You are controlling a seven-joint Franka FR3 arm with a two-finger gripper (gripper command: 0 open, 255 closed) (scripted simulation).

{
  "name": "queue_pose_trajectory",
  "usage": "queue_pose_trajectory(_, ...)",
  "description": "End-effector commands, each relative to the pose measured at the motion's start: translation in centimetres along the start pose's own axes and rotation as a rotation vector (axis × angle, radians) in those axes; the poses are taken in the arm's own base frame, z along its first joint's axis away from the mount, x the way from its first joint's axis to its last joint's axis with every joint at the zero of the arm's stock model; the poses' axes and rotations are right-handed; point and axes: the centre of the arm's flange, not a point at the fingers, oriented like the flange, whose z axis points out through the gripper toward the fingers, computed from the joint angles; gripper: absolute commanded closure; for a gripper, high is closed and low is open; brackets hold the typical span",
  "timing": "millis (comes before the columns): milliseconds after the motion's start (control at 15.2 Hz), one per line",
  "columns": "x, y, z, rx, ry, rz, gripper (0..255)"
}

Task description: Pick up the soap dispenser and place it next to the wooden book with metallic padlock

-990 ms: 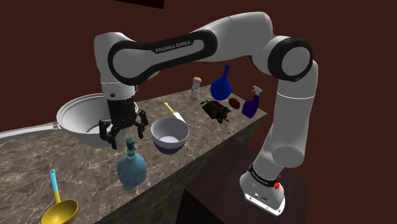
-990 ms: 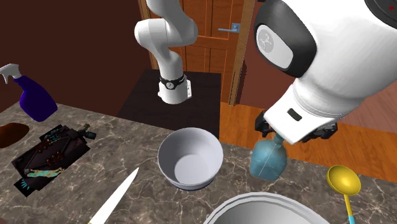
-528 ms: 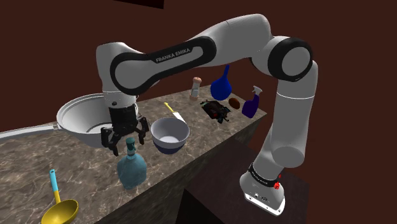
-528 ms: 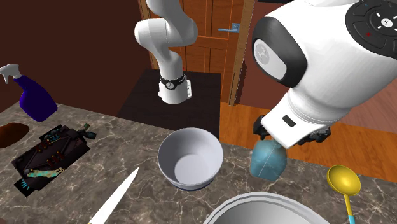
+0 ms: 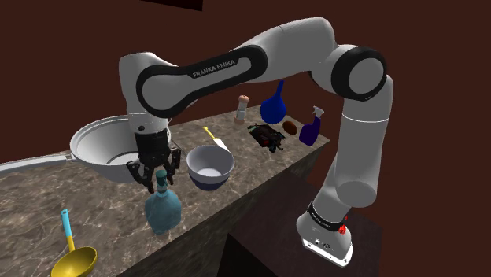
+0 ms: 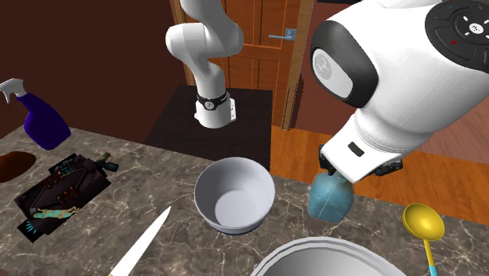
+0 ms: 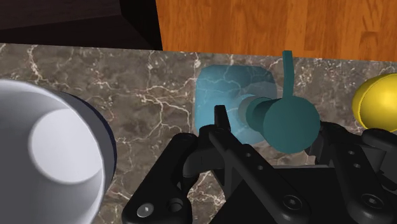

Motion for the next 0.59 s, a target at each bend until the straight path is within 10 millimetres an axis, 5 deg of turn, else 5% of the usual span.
queue_pose_trajectory(0,0.0,0.0,0.0,0.0,0.0,0.0,255)
queue_pose_trajectory(528,-0.5,-0.1,-1.5,0.0,0.0,0.0,255)
